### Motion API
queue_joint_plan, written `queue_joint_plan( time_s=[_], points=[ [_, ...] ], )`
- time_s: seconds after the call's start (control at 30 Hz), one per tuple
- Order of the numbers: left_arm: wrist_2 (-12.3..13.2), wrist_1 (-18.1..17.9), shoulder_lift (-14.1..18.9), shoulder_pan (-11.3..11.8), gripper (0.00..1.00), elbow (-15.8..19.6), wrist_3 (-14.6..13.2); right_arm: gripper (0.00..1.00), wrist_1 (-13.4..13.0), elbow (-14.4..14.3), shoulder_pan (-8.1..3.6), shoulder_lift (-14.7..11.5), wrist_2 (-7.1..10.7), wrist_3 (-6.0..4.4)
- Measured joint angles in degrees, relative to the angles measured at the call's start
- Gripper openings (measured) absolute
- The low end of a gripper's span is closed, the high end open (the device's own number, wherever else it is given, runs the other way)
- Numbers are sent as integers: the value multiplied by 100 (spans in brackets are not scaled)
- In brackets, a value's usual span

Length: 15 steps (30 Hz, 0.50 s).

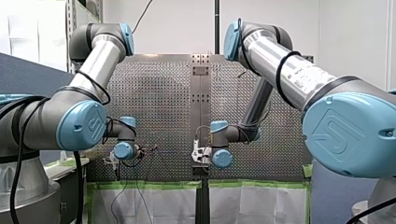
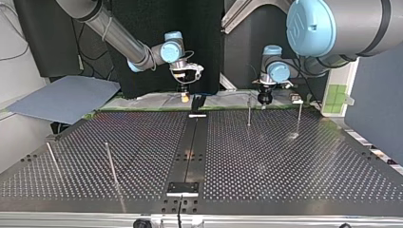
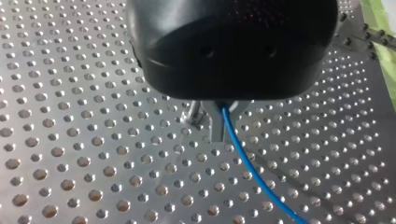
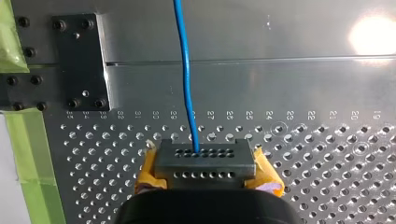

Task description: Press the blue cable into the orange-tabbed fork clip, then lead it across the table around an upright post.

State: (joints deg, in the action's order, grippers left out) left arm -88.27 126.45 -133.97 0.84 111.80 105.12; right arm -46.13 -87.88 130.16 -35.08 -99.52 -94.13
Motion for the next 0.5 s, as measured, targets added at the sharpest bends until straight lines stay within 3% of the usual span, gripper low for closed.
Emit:
queue_joint_plan(
  time_s=[0.5],
  points=[
    [239,30,0,101,0,-145,258,0,189,261,-131,26,11,-22]
  ],
)
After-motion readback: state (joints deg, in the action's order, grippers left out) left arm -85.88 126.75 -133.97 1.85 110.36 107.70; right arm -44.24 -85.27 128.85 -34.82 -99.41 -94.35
